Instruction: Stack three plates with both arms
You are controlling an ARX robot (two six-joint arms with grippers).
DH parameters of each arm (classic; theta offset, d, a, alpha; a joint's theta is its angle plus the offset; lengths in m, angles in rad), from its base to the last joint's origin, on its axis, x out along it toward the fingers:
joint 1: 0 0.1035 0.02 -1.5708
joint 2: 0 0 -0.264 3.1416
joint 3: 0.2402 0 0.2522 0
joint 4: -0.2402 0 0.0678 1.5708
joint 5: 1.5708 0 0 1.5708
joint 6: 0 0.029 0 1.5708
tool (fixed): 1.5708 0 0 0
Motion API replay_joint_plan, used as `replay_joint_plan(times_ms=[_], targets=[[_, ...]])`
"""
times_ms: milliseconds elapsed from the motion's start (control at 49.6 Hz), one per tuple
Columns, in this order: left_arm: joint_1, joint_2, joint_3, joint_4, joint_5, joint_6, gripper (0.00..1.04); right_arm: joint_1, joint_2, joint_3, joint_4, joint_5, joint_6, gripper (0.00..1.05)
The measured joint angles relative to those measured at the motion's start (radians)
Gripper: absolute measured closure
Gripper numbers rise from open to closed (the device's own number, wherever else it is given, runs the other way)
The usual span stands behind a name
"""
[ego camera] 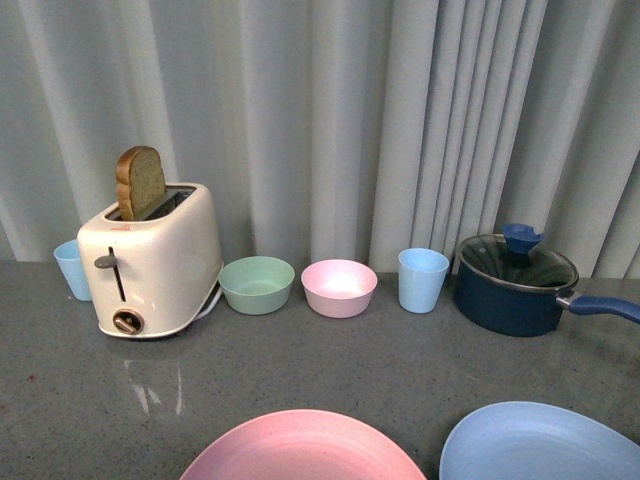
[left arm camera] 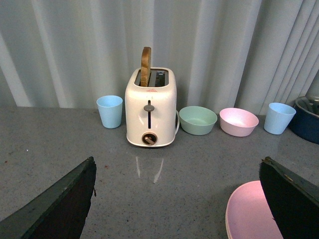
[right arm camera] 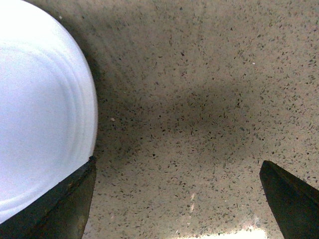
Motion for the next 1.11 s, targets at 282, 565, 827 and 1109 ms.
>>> replay_joint_plan(times_ms=[282,565,827,1109], targets=[[0.0,0.0,0.0,0.0,0.0,0.0,0.07,0.074,0.118,0.074,0.039,-0.01,0.047,0.07],[0.0,0.0,0.0,0.0,0.0,0.0,0.07,0.156,0.194,0.121,0.051,-0.016,0.103,0.07],[0.0,0.0,0.0,0.0,0.0,0.0,0.07,0.212,0.277,0.163,0.075,0.015,0.13,0.07],[0.0,0.0,0.0,0.0,0.0,0.0,0.07,0.275,0.336,0.187,0.094,0.039,0.145,0.07]])
